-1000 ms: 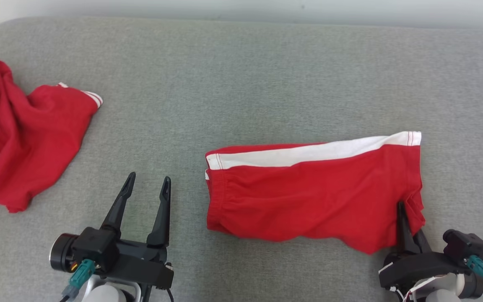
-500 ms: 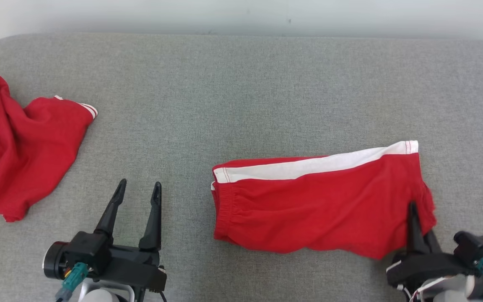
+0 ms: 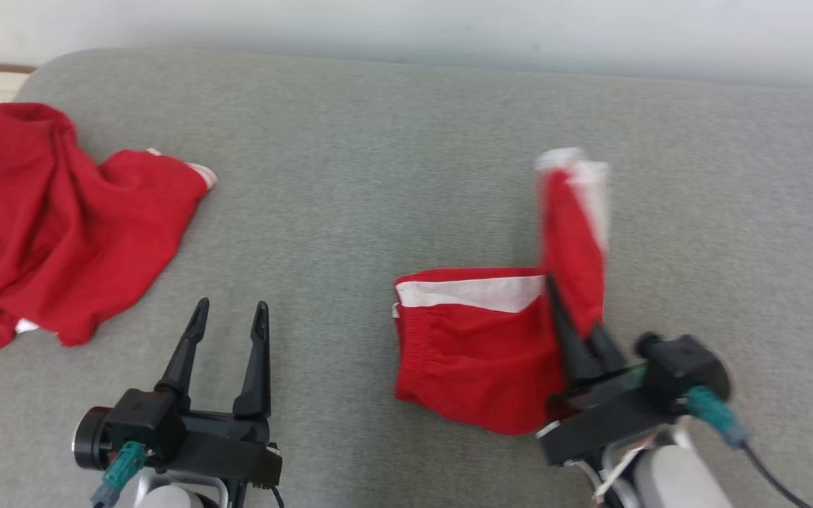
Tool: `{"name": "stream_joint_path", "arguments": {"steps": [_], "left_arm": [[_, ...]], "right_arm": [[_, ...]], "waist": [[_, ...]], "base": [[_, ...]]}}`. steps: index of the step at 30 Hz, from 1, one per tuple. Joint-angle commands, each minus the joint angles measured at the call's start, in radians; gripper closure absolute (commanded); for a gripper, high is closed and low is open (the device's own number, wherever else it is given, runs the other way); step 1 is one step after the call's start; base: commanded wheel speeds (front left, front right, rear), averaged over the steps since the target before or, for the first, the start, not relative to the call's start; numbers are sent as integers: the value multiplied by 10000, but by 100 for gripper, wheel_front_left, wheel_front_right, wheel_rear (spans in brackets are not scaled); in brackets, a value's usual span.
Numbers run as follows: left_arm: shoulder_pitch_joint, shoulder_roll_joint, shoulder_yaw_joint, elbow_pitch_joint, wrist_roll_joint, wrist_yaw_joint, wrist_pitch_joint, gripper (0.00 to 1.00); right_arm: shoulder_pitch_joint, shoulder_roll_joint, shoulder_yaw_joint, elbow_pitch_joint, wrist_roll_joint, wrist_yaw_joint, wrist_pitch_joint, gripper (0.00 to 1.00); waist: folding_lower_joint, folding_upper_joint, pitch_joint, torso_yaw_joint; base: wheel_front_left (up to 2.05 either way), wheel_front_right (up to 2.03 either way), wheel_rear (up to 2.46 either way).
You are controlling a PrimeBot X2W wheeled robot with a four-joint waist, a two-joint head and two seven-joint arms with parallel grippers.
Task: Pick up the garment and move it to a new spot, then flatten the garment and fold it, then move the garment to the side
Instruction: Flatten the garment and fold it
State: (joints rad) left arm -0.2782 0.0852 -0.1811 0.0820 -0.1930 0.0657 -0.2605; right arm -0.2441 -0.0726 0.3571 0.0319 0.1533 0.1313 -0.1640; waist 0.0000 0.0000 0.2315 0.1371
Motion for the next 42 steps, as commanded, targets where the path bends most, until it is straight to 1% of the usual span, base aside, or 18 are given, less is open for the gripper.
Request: {"name": "stream_joint_path", "arguments": {"steps": [1,8,14,15,16,17,18,23,26,30,32,36,42], "left_arm": [[116,-26,-36,24,-35,-7,-38,0],[137,-141,-256,69,-39,-77,-38,0],[87,-175,-302,120,-18,-93,-38,0],[85,-177,-299,124,-14,-90,-38,0],[85,-177,-299,124,-14,-90,-38,0],[82,-180,-298,123,-11,-69,-38,0],[79,-183,-291,129,-9,-77,-38,0],[117,-200,-231,132,-3,-73,-38,0],[129,-202,-193,134,-2,-67,-38,0],[148,-205,-138,118,12,-49,-38,0],[164,-203,-98,109,17,-42,-38,0],[203,-150,-6,94,46,-29,-38,0],[227,23,141,34,142,25,-38,0]], "right_arm": [[-79,-22,188,49,95,-10,61,100],[-320,7,1457,985,577,-10,265,100],[-531,-1,2219,1990,792,-10,241,100],[-533,-5,2269,2129,819,-10,219,96],[-533,-5,2269,2129,819,-10,219,96],[-520,-5,2323,2259,845,-10,215,60],[-496,5,2395,2345,873,-10,194,0],[-304,-109,2995,2481,835,-10,76,0],[-143,-184,3414,2336,898,-10,127,0],[-28,-450,4055,2117,1022,-10,280,0],[7,-559,4096,1951,1107,-10,207,0],[78,-642,3475,1255,1149,-10,-140,0],[325,-609,1792,-66,822,-10,-387,0]], "waist": [[0,0,-10,312],[0,0,67,758],[0,0,134,819],[0,0,140,816],[0,0,140,816],[0,0,143,812],[0,0,142,806],[0,0,122,723],[0,0,113,656],[0,0,106,548],[0,0,92,479],[0,0,52,292],[0,0,-49,-88]], "base": [[0,0,0],[0,0,0],[0,0,0],[0,0,0],[0,0,0],[0,0,0],[0,0,0],[0,0,0],[0,0,0],[0,0,0],[0,0,0],[0,0,0],[0,0,0]]}}
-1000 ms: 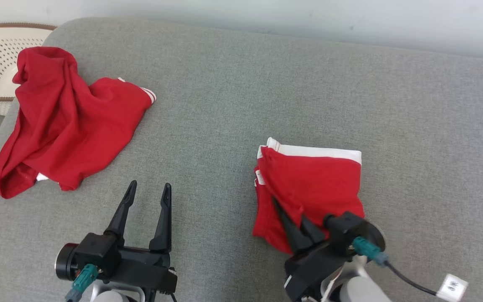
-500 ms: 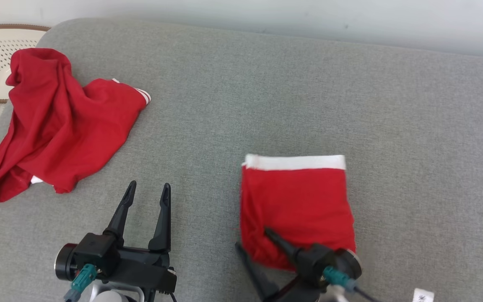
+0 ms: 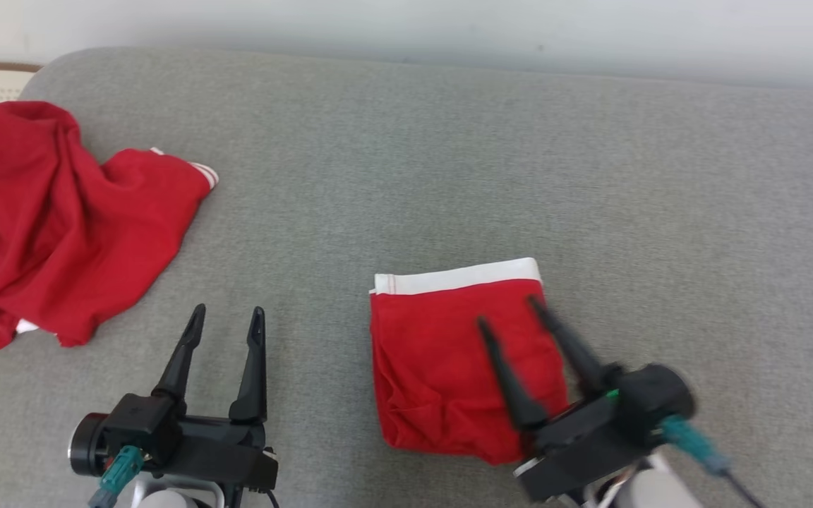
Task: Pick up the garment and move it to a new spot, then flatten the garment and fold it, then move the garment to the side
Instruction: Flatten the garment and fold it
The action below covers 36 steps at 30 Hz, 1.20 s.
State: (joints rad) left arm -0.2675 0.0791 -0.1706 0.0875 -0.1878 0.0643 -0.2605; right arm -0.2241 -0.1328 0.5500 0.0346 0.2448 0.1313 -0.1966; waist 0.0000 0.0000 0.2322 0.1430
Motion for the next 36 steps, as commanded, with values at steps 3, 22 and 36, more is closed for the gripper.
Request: {"name": "stream_joint_path", "arguments": {"steps": [3,22,36], "left_arm": [[133,172,60,-55,162,64,-38,0],[587,750,156,-430,377,285,-28,0],[1128,821,13,-582,199,329,3,0]], "right_arm": [[268,88,-1100,-558,-327,-10,-39,0],[1873,233,-4501,-939,-1449,-10,189,0],[3149,499,-5022,-2234,-1672,-10,805,0]], "waist": [[0,0,-120,-337],[0,0,-929,-1118],[0,0,-1469,-1181]], "base": [[0,0,0],[0,0,0],[0,0,0]]}}
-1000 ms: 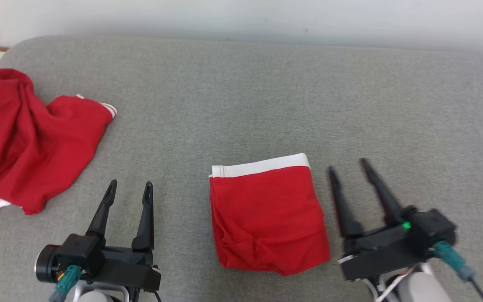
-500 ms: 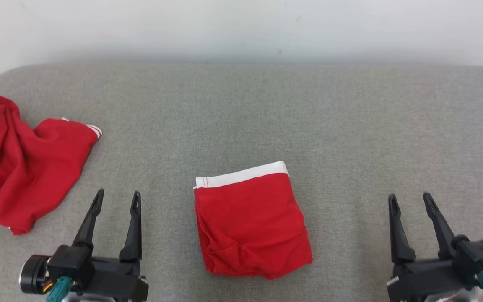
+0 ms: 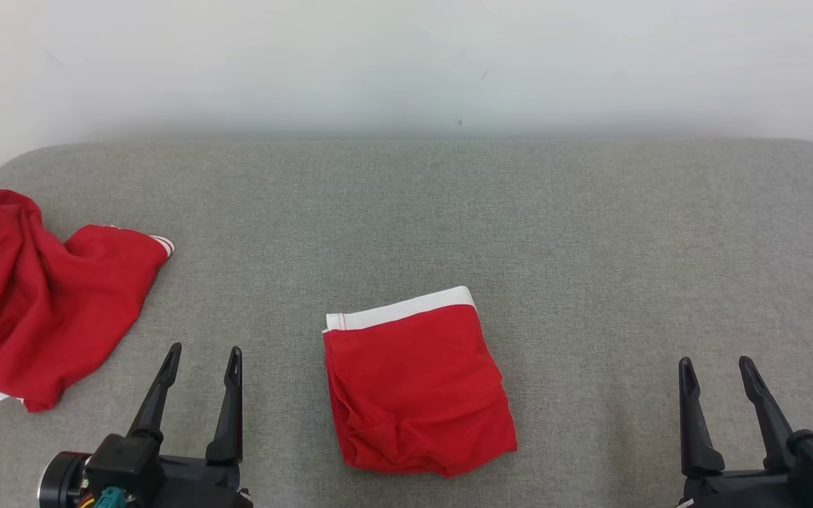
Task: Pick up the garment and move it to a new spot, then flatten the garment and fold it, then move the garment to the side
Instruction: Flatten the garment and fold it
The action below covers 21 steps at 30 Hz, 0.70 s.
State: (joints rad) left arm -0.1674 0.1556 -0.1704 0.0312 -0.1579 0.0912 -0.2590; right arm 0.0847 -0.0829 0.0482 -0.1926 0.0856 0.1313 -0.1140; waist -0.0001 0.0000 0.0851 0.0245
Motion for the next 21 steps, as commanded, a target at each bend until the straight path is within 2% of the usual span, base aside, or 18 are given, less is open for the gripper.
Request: {"name": "stream_joint_path", "arguments": {"steps": [1,13,14,15,16,21], "left_arm": [[130,72,-2,-6,-132,68,19,0],[-80,75,-161,95,-156,21,115,0],[-113,72,-167,93,-148,18,111,0],[-146,64,-203,97,-143,6,111,0],[-169,54,-224,102,-146,1,107,0],[-282,-32,-344,112,-169,29,75,0]], "right_arm": [[111,32,2,-70,-84,-10,32,0],[13,69,234,-26,182,-10,35,0],[-44,51,307,20,214,-10,46,15],[-89,23,389,87,233,-10,79,66],[-109,0,542,199,298,-10,155,100],[-558,-242,1669,949,596,-10,137,100]], "waist": [[1,0,-10,-24],[1,0,-16,152],[1,0,0,210],[1,0,20,290],[1,0,31,361],[1,0,177,856]], "base": [[0,0,0],[0,0,0],[0,0,0],[0,0,0],[0,0,0],[0,0,0]]}}
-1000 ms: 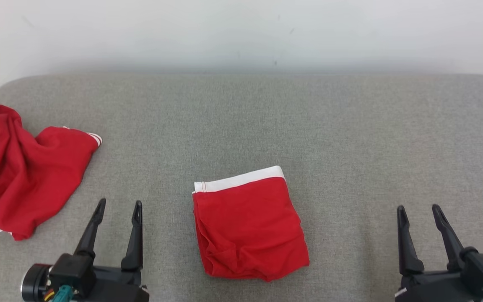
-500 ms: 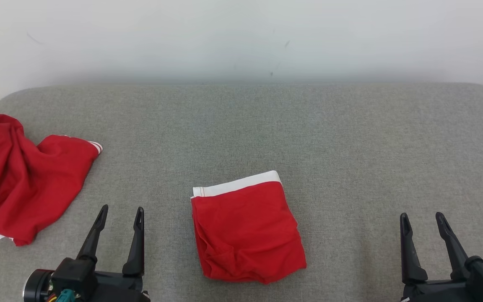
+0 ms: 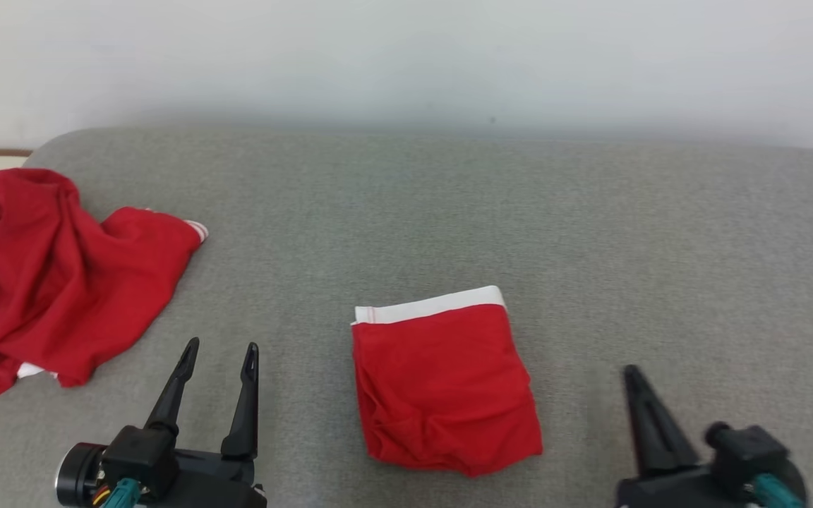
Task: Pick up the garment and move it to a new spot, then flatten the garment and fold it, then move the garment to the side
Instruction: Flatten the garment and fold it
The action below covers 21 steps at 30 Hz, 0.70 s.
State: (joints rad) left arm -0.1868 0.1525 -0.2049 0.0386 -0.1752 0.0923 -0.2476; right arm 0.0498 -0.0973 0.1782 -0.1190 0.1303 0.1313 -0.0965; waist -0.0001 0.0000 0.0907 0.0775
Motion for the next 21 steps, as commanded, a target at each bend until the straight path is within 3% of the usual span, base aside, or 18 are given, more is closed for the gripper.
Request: {"name": "stream_joint_path", "arguments": {"steps": [1,11,21], "left_arm": [[-113,-29,-53,52,1,5,-40,0],[-223,-272,-480,301,-27,-156,-103,0],[-428,-427,-708,454,-26,-161,-140,0]], "right_arm": [[-296,-133,653,381,205,-10,-72,100],[-1475,-387,3295,2609,1214,-10,-486,100],[-2980,-298,4638,5357,1928,-10,-1227,100]], "waist": [[1,0,143,449],[1,0,231,1355],[1,0,330,1815]], "base": [[0,0,0],[0,0,0],[0,0,0]]}}
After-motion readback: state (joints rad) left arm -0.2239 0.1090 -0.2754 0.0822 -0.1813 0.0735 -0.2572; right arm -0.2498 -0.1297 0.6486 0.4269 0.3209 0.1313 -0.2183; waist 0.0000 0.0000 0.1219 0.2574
